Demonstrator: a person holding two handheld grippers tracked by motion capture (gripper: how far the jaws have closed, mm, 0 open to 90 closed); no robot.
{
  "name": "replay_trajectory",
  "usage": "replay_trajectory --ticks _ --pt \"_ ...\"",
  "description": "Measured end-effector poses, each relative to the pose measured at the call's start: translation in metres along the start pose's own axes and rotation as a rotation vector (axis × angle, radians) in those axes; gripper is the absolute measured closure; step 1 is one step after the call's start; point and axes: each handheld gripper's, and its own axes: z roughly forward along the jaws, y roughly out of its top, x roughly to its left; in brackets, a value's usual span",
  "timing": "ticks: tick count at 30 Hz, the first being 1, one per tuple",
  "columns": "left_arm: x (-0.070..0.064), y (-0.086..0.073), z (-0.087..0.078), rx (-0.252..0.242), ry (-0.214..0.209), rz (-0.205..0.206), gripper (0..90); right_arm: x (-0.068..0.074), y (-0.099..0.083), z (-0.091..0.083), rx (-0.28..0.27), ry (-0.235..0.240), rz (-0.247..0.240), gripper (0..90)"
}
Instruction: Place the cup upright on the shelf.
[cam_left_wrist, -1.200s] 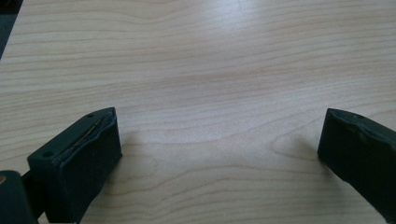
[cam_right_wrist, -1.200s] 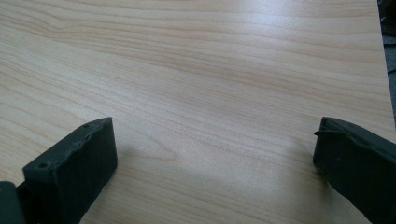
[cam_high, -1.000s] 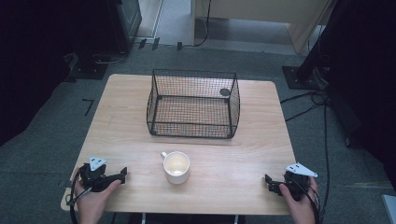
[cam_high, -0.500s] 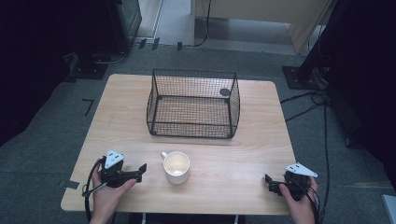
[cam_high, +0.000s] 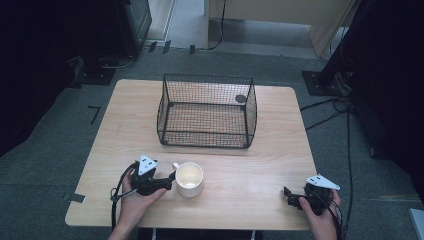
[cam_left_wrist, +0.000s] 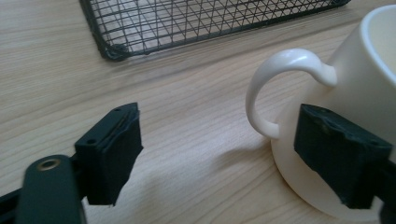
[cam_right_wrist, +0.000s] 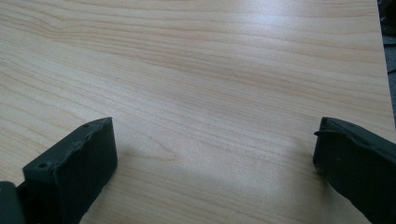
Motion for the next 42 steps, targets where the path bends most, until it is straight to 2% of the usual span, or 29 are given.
replay_trajectory --ticks 2,5,8,9,10,15,16,17,18,19,21,23,26,30,35,42 --pt "0.0 0.0 0.002 0.0 0.004 -0.004 18.1 0.0 0.0 0.0 0.0 0.0 0.0 0.0" --pt "0.001 0.002 0.005 -0.008 -0.014 -0.008 22.4 0.0 0.0 0.0 0.0 0.0 -0.001 0.0" --pt "-0.001 0.003 0.008 -0.026 -0.02 -0.004 30.9 0.0 0.0 0.0 0.0 0.0 0.0 0.0" --pt "-0.002 0.003 0.009 -0.03 -0.016 -0.002 30.9 0.0 0.0 0.0 0.0 0.0 0.0 0.0" --pt "-0.003 0.004 0.01 -0.032 -0.016 0.001 37.4 0.0 0.0 0.0 0.0 0.0 0.0 0.0" --pt "-0.007 0.006 0.016 -0.039 -0.011 0.013 50.5 0.0 0.0 0.0 0.0 0.0 0.0 0.0" --pt "-0.008 0.006 0.018 -0.036 -0.001 0.01 50.5 0.0 0.0 0.0 0.0 0.0 0.0 0.0" --pt "-0.008 0.008 0.02 -0.039 -0.025 0.005 57.3 0.0 0.0 0.0 0.0 0.0 0.0 0.0" --pt "-0.008 0.008 0.02 -0.039 -0.025 0.005 60.3 0.0 0.0 0.0 0.0 0.0 -0.001 0.0" --pt "-0.008 0.011 0.021 -0.048 -0.044 -0.003 64.7 0.0 0.0 0.0 0.0 0.0 0.0 0.0" --pt "-0.008 0.011 0.022 -0.052 -0.053 -0.004 67.6 0.0 0.0 0.0 0.0 0.0 0.0 0.0" --pt "-0.01 0.012 0.022 -0.066 -0.06 -0.009 78.6 0.0 0.0 0.0 0.0 0.0 0.0 0.0" --pt "-0.012 0.014 0.023 -0.075 -0.076 -0.033 82.0 0.0 0.0 0.0 0.0 0.0 0.0 0.0" --pt "-0.014 0.013 0.022 -0.073 -0.074 -0.031 82.7 0.0 0.0 0.0 0.0 0.0 0.0 0.0" --pt "-0.016 0.016 0.017 -0.101 -0.079 -0.054 85.1 0.0 0.0 0.0 0.0 0.0 0.0 0.0" --pt "-0.023 0.036 0.006 -0.119 -0.071 -0.036 85.3 0.0 0.0 0.0 0.0 0.0 0.0 0.0"
